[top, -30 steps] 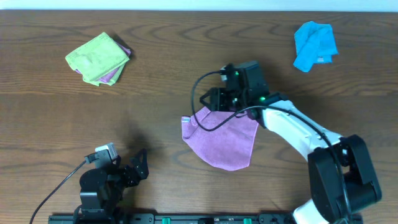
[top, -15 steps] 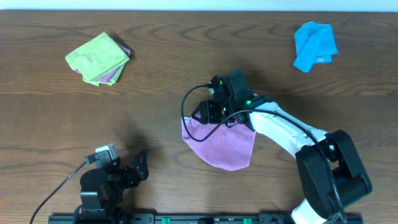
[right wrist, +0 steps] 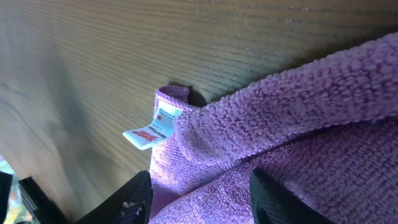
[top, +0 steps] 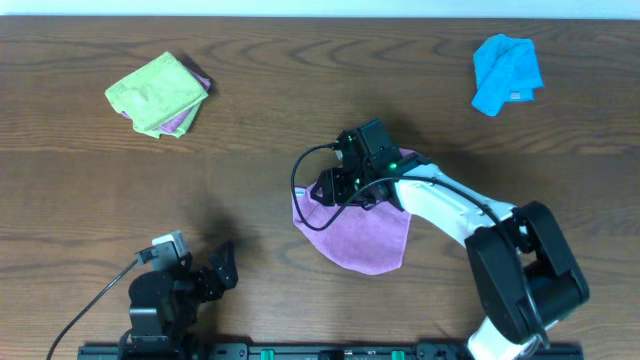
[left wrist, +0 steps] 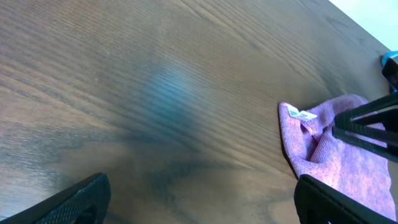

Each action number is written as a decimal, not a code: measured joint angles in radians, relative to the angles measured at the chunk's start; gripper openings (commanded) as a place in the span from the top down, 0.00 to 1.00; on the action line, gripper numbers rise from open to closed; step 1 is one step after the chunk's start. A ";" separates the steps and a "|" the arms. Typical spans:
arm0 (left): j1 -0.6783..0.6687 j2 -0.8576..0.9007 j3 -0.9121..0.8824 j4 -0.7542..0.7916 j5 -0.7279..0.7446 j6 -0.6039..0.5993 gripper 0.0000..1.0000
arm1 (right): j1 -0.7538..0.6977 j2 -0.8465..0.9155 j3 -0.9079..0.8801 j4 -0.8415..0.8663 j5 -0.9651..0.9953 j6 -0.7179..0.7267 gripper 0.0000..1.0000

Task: Fold the cloth
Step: 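Lift the purple cloth corner and pull it up-left to spread it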

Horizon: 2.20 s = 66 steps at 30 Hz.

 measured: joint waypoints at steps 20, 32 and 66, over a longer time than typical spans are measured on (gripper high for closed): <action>0.000 0.000 0.000 0.000 -0.007 0.000 0.04 | 0.008 0.055 0.000 0.157 0.021 0.004 0.60; 0.000 0.000 0.000 0.000 -0.022 0.000 0.05 | 0.008 0.055 0.000 0.154 0.039 0.003 0.55; 0.000 0.000 0.000 0.000 -0.023 0.000 0.05 | 0.027 0.089 0.284 0.287 0.101 -0.066 0.99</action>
